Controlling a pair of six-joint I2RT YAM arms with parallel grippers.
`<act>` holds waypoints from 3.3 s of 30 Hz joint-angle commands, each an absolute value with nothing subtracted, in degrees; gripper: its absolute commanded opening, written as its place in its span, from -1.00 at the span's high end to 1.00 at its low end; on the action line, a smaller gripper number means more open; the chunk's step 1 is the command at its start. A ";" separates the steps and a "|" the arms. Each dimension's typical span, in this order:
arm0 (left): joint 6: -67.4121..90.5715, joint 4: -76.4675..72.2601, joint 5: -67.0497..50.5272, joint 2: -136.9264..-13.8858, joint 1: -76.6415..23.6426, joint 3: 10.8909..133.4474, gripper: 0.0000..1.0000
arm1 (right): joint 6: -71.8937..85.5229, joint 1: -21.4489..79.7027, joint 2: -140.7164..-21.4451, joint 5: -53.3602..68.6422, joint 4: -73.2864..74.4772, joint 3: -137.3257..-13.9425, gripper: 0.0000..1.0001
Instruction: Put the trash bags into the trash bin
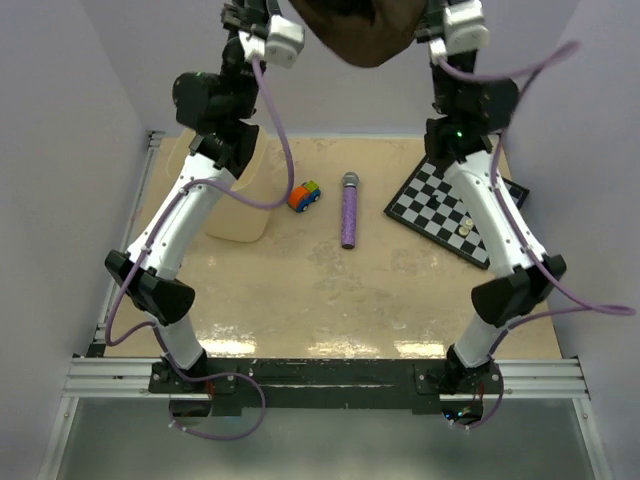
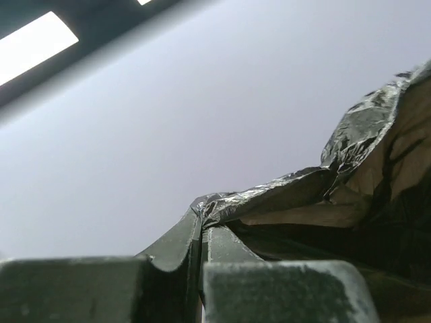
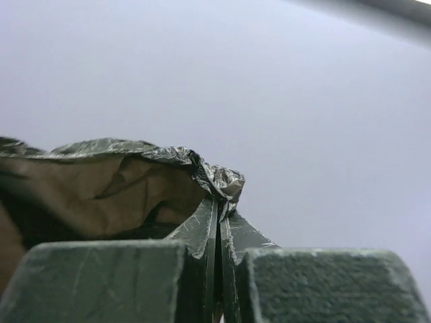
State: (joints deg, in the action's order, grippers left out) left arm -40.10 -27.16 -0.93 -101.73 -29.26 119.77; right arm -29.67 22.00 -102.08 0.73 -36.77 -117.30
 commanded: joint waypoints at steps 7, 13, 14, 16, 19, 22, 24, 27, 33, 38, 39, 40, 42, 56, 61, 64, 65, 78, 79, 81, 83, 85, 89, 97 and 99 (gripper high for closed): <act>-85.61 -55.53 -24.68 -87.59 -40.69 69.27 1.00 | -63.08 27.42 -86.18 0.34 -28.27 -69.90 1.00; -87.29 30.13 -43.29 -61.66 -40.34 57.68 1.00 | -67.99 22.06 -58.21 35.98 39.45 -57.87 1.00; -85.97 26.93 -44.29 -56.83 -40.60 54.79 1.00 | -64.55 22.41 -45.65 39.08 34.07 -54.87 1.00; -77.22 10.72 -44.30 -49.08 -40.61 46.10 1.00 | -48.94 22.94 -27.16 39.82 20.72 -48.11 1.00; -66.93 0.97 -40.97 -47.89 -40.61 43.23 1.00 | -47.99 22.94 -20.82 36.58 19.85 -45.79 1.00; -51.13 4.30 -36.14 -52.54 -40.69 49.64 1.00 | -47.29 22.94 -29.06 33.85 22.76 -48.68 1.00; -39.96 3.70 -31.14 -54.66 -40.61 52.54 1.00 | -44.49 22.94 -34.60 31.83 22.41 -51.14 1.00; -26.50 0.97 -21.31 -56.33 -40.43 54.57 1.00 | -34.49 22.94 -40.41 24.64 14.19 -52.47 1.00; -19.07 -2.20 -4.50 -63.88 -38.50 59.40 1.00 | -29.44 22.94 -49.81 10.58 -6.73 -48.26 1.00; -27.31 -5.53 1.56 -77.31 -30.51 72.74 1.00 | -38.13 20.31 -75.35 2.91 -24.68 -62.87 1.00; -29.51 -6.23 2.63 -80.74 -29.02 77.73 1.00 | -38.23 19.00 -80.89 1.68 -26.09 -70.93 1.00; -31.36 -7.72 4.12 -83.56 -27.61 82.22 1.00 | -37.45 17.85 -87.12 0.71 -26.54 -79.28 1.00; -35.93 -11.93 5.62 -89.53 -25.50 93.11 1.00 | -34.73 15.83 -97.94 -0.87 -24.71 -101.49 1.00; -42.00 -48.23 -13.87 -88.53 -36.99 100.09 1.00 | -38.45 27.23 -79.58 18.46 -48.91 -88.24 0.91; -116.26 22.22 -29.70 -69.01 -38.94 56.83 1.00 | -56.29 27.51 -76.11 12.53 8.90 -55.06 1.00; -99.58 21.85 -32.06 -56.64 -38.67 41.70 1.00 | -66.15 25.31 -58.19 21.60 31.59 -42.13 1.00; -99.14 19.97 -32.34 -52.95 -38.67 38.35 1.00 | -65.92 25.31 -50.79 23.36 34.86 -40.01 1.00; -64.74 7.57 -30.96 -44.73 -38.76 39.09 1.00 | -38.54 25.31 -32.57 19.71 20.85 -46.13 1.00; -57.03 5.99 -26.76 -47.35 -38.76 41.20 1.00 | -35.80 25.31 -36.00 17.86 19.00 -47.36 1.00; -42.16 3.43 -16.32 -53.32 -38.58 47.78 1.00 | -31.22 25.31 -42.42 13.99 14.35 -49.56 1.00; -31.60 5.44 -7.68 -60.17 -37.10 55.77 1.00 | -27.26 25.31 -47.35 8.12 8.12 -51.15 1.00; -26.82 8.17 -6.24 -65.98 -33.42 62.98 1.00 | -27.16 25.23 -52.62 2.58 2.23 -53.25 1.00; -28.29 7.12 -0.28 -76.35 -29.45 75.55 1.00 | -32.07 21.20 -66.93 -3.60 -10.78 -61.67 1.00; -35.50 -2.51 10.45 -104.47 -25.23 118.67 1.00 | -29.02 12.75 -108.33 -3.35 -10.30 -124.35 1.00; -36.30 -10.32 9.94 -111.76 -25.31 133.88 1.00 | -24.37 13.18 -114.41 -0.20 -8.96 -144.32 1.00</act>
State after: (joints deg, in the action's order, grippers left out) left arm -34.50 5.19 4.69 -104.14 -25.76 112.81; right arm -31.07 12.71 -108.86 -2.42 -7.14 -116.27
